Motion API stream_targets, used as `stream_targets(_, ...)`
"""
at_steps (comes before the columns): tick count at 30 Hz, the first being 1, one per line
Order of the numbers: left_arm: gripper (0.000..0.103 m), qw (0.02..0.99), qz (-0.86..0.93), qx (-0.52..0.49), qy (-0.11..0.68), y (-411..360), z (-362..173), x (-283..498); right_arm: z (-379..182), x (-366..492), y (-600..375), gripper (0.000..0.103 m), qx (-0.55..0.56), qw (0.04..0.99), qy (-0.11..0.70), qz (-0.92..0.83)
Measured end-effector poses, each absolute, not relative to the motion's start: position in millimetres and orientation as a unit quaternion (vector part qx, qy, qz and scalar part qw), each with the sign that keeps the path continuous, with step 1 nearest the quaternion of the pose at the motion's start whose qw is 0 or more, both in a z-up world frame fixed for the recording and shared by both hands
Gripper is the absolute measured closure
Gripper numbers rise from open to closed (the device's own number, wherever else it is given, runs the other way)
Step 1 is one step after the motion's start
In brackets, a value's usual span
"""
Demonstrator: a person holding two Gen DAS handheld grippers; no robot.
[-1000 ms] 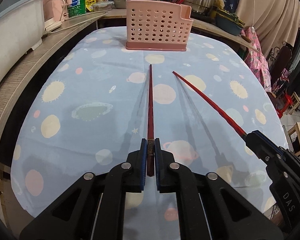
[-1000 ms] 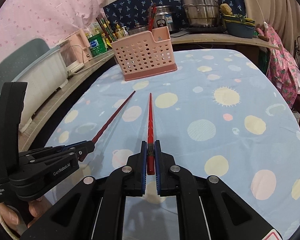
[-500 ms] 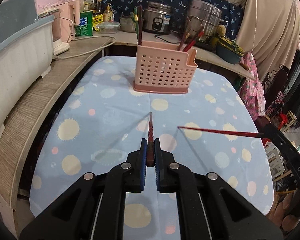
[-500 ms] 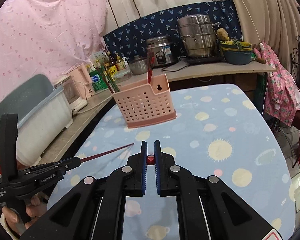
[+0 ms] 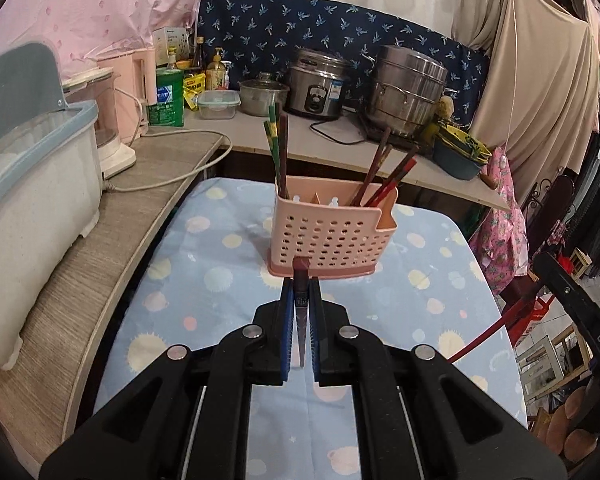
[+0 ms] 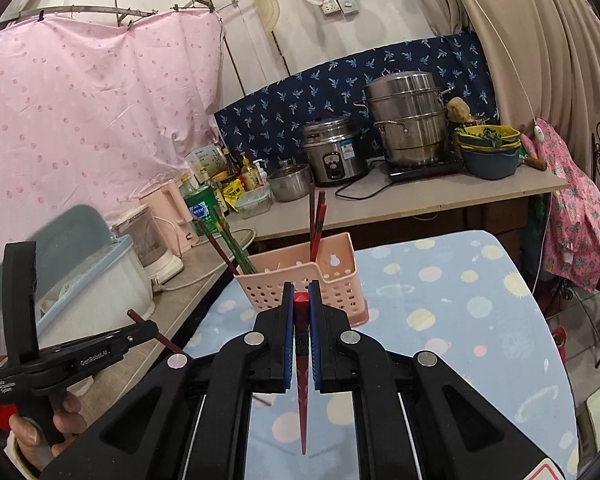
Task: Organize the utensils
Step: 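Lift both held chopsticks and carry them over the pink basket, then lower the chopsticks into the pink basket and open both grippers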
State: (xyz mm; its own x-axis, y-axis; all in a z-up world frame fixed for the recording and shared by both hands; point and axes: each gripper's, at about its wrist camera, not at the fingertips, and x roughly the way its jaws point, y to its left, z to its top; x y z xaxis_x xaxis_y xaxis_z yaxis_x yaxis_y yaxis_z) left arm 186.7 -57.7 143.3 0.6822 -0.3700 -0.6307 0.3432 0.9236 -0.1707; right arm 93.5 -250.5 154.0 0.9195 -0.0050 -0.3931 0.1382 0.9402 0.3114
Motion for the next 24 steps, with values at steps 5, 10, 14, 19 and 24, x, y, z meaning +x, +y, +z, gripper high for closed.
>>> stream_targets(5,0.096,0.924,-0.194,-0.027,0.327,-64,173,213,180,123,-261,0.096,0.18,0.968,0.17,-0.034)
stream_targets(10,0.096,0.939,-0.198,-0.048,0.277,-72,221,240,213,158,-278,0.096,0.2,0.971,0.131,-0.026)
stream_targets(14,0.096,0.95,-0.188,-0.063,0.24,-78,250,264,241,188,-284,0.096,0.202,0.974,0.102,-0.026)
stream_targets(19,0.096,0.956,-0.18,-0.081,0.218,-84,265,293,259,222,-288,0.096,0.195,0.977,0.081,-0.034)
stream_targets(24,0.096,0.957,-0.169,-0.072,0.224,-95,254,316,249,253,-294,0.096,0.194,0.976,0.092,-0.041)
